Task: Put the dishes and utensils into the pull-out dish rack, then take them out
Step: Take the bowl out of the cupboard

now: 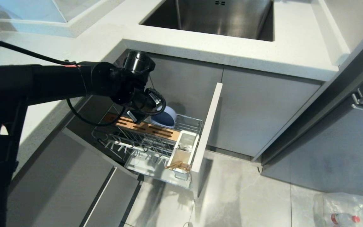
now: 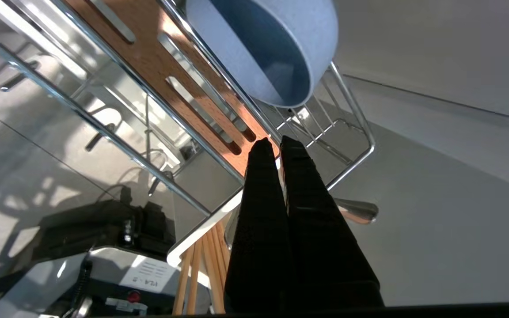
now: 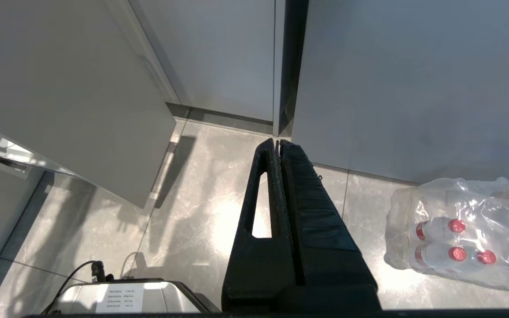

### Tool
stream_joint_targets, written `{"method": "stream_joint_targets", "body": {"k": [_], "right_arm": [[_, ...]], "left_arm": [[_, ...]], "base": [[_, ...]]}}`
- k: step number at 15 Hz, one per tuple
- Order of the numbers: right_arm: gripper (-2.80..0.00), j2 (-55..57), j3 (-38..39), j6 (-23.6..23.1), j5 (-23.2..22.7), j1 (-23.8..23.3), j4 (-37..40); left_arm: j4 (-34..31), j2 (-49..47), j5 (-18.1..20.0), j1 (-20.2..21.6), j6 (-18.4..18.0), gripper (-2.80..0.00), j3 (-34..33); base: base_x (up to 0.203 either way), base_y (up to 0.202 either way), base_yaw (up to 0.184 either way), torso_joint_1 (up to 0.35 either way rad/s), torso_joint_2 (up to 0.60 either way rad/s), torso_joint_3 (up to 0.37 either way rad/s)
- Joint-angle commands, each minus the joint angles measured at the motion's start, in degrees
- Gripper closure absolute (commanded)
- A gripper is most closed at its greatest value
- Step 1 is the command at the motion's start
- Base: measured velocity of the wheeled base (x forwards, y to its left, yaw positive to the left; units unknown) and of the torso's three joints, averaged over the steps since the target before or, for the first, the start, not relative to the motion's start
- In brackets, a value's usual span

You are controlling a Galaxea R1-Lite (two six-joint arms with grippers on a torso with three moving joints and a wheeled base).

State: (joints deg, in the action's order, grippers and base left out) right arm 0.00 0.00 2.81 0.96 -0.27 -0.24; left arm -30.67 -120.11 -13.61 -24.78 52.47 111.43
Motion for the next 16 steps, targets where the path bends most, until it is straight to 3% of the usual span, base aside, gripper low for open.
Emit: {"method": "stream_joint_targets", "body": {"k": [1, 5, 6, 16], "right_arm": [[0.0, 0.09, 0.0, 0.0, 0.0, 0.0, -0.02], [0.0, 0.09, 0.0, 0.0, 0.0, 0.0, -0.02], [0.0, 0.09, 0.0, 0.0, 0.0, 0.0, -0.02], [0.0, 0.09, 0.0, 0.0, 0.0, 0.0, -0.02]], "left_arm": [[0.17, -1.62, 0.25, 0.44, 0.36, 0.0, 0.01], [1.11, -2.6, 0.34, 0.52, -0.58, 0.0, 0.1], [1.77, -2.86, 0.43, 0.52, -1.06, -2.8, 0.1], [9.9, -6.28, 3.59, 1.97, -1.59, -2.8, 0.19]], "base": [[0.0, 0.0, 0.0, 0.0, 0.0, 0.0], [0.0, 0.0, 0.0, 0.0, 0.0, 0.0], [0.0, 0.0, 0.0, 0.0, 0.0, 0.0], [0.0, 0.0, 0.0, 0.0, 0.0, 0.0]]}}
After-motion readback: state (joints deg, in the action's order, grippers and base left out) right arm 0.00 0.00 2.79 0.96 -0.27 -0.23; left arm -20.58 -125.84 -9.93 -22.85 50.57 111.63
